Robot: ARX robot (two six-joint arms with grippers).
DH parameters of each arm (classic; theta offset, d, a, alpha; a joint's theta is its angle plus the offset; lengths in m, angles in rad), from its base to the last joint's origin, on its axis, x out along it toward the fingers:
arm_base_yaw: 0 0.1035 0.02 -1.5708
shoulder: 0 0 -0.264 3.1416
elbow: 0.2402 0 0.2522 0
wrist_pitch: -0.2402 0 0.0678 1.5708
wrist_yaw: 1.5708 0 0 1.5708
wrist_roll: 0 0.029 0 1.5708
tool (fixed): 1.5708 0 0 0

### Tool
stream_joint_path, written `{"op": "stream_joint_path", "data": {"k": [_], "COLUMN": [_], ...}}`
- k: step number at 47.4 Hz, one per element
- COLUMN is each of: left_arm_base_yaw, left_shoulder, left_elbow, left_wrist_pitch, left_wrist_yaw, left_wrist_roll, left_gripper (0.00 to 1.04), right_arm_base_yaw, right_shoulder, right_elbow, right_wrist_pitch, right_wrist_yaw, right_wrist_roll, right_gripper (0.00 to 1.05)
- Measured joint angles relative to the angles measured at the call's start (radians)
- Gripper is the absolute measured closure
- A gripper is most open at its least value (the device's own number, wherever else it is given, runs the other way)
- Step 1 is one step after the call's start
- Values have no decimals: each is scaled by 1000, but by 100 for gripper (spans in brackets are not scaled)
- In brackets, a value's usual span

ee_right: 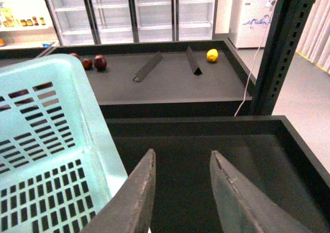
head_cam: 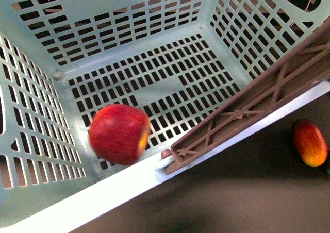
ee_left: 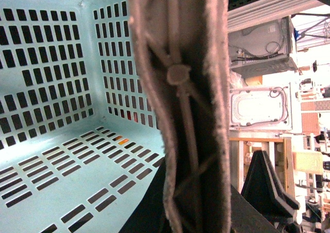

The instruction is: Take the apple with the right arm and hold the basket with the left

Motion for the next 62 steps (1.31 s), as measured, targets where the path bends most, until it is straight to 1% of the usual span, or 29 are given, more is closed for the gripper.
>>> {"op": "stream_joint_path", "data": {"k": [7,12,15,20,46,51,62], "left_arm_base_yaw": [0,0,0,0,0,0,0], "left_shoulder": [0,0,0,0,0,0,0], "left_elbow": [0,0,0,0,0,0,0], "left_wrist_pitch": [0,0,0,0,0,0,0], "left_wrist_yaw": [-2,0,1,2,2,-1,0], "left_wrist_roll": [4,3,3,3,3,3,3], "left_gripper": [98,98,98,98,98,98,98], "right_arm_base_yaw": [-26,-41,-84,-118,-119,-119,-119], "right_shoulder": [-74,-126,-158,-208,-468,-491,-595], "right_elbow": [-82,-126,-150,-184,-284,-305,-305], "right_wrist_pitch": [3,0,-8,-24,-187,-167,-263], "right_wrist_yaw": [-24,-44,-106,-111,-116,-115,-117], "right_wrist_roll": [-11,-15,-16,-16,-16,-16,-17], "right_gripper": [103,103,103,103,103,103,103]}}
